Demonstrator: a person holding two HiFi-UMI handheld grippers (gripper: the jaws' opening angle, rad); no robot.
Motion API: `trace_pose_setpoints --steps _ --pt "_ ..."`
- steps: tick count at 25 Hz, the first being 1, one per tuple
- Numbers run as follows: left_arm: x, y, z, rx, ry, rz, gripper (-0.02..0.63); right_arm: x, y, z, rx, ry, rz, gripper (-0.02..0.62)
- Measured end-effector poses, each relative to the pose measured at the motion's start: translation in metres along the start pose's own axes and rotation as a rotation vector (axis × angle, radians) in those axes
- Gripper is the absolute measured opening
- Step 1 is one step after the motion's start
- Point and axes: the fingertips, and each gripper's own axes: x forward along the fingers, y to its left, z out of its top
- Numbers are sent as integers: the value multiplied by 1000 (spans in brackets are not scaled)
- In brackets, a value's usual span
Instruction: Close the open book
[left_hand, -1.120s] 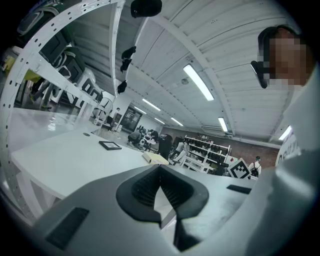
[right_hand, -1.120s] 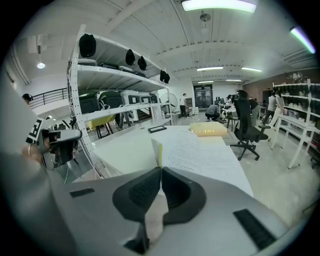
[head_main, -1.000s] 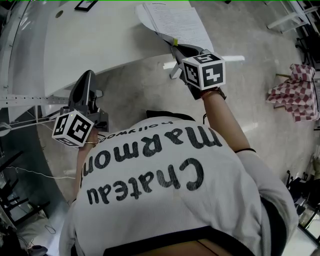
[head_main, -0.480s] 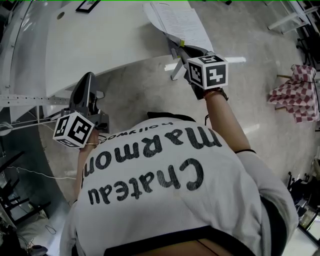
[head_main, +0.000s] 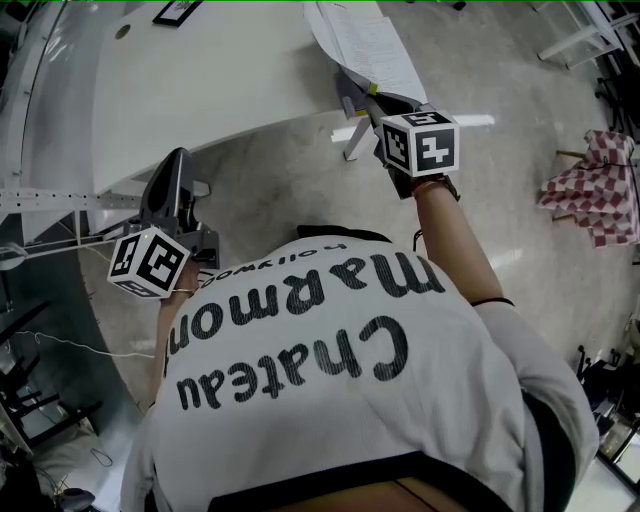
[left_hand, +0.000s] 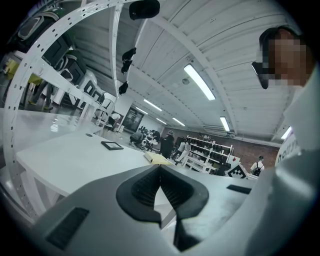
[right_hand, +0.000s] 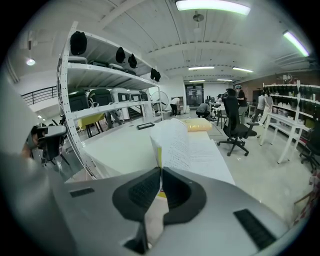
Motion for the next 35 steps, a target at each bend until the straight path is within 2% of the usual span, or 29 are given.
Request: trace_pose_setpoints --steps 20,35 --pt "-3 -1 -4 -2 1 16 23 2 -21 -14 1 26 -53 35" --pt "-2 4 -7 -3 6 29 23 4 -40 -19 41 31 -88 35"
